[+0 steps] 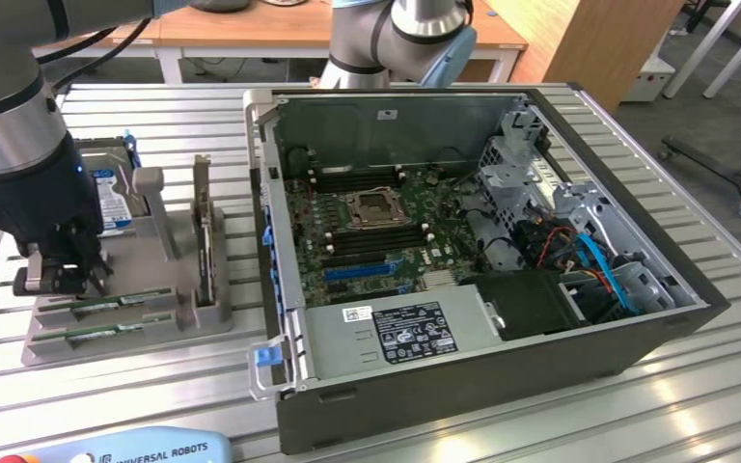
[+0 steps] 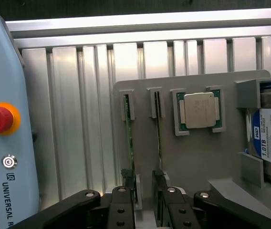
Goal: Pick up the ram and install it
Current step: 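Pick up the ram and move it above insertion slot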
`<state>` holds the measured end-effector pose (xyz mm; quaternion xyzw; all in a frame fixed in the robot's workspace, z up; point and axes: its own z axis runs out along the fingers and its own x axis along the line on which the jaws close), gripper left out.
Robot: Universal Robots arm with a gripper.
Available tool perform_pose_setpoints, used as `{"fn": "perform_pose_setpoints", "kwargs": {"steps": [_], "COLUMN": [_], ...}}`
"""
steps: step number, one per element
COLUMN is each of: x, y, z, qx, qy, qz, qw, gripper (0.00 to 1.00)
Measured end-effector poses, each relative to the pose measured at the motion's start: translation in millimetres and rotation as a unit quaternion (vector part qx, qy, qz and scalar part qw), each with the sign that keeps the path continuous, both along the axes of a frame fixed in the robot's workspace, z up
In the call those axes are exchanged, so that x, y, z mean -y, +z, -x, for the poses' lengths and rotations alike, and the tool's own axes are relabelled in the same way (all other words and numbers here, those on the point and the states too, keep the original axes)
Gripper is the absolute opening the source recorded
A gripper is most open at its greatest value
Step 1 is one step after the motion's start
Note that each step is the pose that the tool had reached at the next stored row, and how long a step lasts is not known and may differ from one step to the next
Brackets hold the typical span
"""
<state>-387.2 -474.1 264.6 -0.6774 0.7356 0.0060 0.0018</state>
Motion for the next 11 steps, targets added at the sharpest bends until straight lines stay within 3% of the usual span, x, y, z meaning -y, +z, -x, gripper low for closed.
{"fn": "perform_pose_setpoints", "kwargs": {"steps": [8,11], "x": [0.3,3.2], "y": [-4.8,-5.0], "z": [0.0,0.0], "qx": [0.0000,0.0000], "qy": [0.000,0.000], "qz": [0.0000,0.0000], "qw": [1.0000,1.0000], "gripper": [0.29,0.29]}}
